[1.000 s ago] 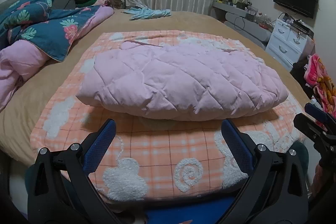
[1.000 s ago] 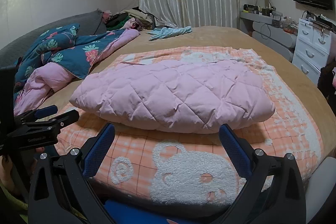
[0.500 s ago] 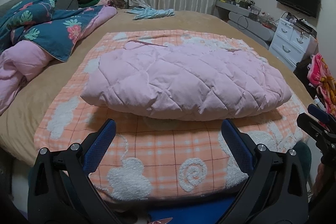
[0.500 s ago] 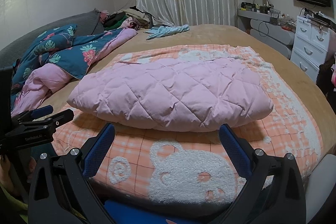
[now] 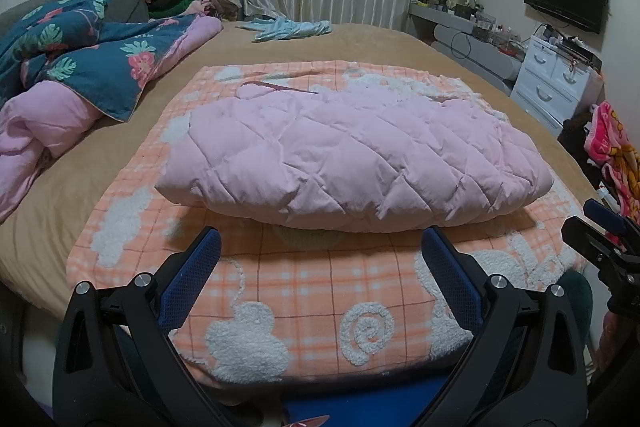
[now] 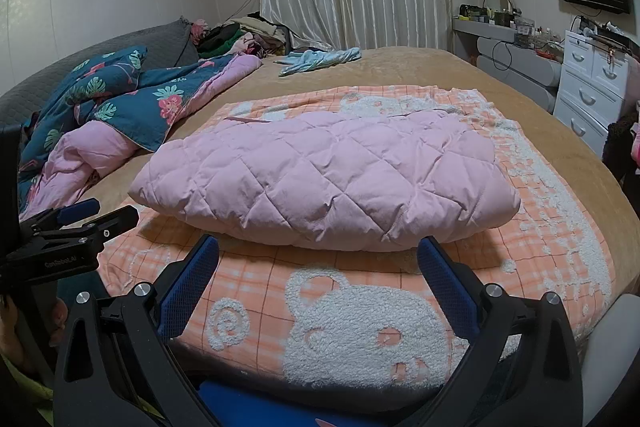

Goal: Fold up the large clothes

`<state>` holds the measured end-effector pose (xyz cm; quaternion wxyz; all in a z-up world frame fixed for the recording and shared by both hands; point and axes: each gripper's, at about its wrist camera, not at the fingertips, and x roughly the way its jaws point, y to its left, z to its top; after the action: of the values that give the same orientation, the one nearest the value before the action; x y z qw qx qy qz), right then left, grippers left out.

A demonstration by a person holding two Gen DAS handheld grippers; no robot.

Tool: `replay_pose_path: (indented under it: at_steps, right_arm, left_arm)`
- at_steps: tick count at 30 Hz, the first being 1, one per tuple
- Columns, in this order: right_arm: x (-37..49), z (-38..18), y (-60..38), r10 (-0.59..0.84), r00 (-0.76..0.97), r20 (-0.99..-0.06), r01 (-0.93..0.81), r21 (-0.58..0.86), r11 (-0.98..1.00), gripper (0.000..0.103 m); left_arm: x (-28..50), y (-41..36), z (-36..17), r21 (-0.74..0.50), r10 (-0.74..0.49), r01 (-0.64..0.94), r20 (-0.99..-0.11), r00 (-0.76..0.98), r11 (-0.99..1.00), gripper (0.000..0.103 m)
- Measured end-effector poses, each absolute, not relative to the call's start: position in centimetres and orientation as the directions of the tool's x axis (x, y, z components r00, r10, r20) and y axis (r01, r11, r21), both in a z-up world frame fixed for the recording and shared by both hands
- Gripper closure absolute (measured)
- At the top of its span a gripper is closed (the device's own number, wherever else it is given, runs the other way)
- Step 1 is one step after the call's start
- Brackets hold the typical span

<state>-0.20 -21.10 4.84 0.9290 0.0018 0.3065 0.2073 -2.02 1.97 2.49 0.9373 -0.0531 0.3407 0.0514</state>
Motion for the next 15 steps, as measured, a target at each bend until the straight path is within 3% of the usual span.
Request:
replay_pose_path:
  at_steps: [15]
  right_arm:
    - [-0.20, 4.82, -21.23, 0.386, 0.727, -0.568, -0.384, 0.130, 0.914, 0.004]
  left_arm:
    - [-1.98, 2.16, 3.00, -0.056, 0.072, -0.141, -0.646, 0.760, 0.988, 0.009]
